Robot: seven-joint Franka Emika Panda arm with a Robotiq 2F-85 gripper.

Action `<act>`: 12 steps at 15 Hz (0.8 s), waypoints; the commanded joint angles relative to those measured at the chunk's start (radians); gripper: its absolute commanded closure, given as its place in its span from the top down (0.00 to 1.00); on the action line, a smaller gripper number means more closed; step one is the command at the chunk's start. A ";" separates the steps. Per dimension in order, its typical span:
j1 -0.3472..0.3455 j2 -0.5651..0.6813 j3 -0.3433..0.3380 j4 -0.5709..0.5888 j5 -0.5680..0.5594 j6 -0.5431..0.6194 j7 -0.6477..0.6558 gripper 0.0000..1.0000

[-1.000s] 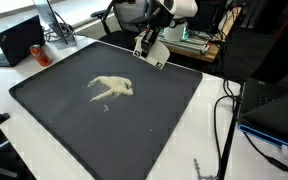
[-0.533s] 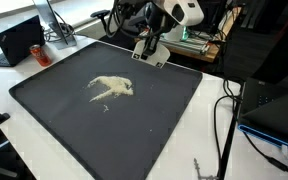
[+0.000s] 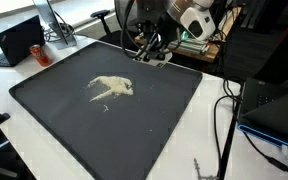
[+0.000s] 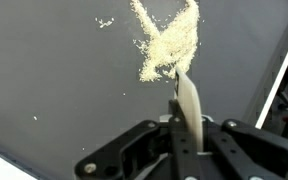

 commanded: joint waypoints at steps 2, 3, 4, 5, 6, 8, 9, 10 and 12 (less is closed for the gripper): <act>0.026 0.073 0.010 0.089 -0.038 -0.087 -0.100 0.01; 0.024 0.085 0.010 0.103 -0.027 -0.100 -0.122 0.01; 0.021 0.096 0.011 0.118 -0.013 -0.119 -0.148 0.01; 0.014 0.105 0.011 0.130 0.002 -0.126 -0.167 0.01; 0.001 0.110 0.012 0.141 0.027 -0.133 -0.202 0.01; -0.020 0.131 0.006 0.184 0.100 -0.207 -0.252 0.01; -0.036 0.131 0.003 0.193 0.140 -0.223 -0.277 0.01; -0.051 0.134 -0.004 0.208 0.183 -0.248 -0.294 0.01; -0.090 0.131 -0.018 0.227 0.268 -0.288 -0.338 0.01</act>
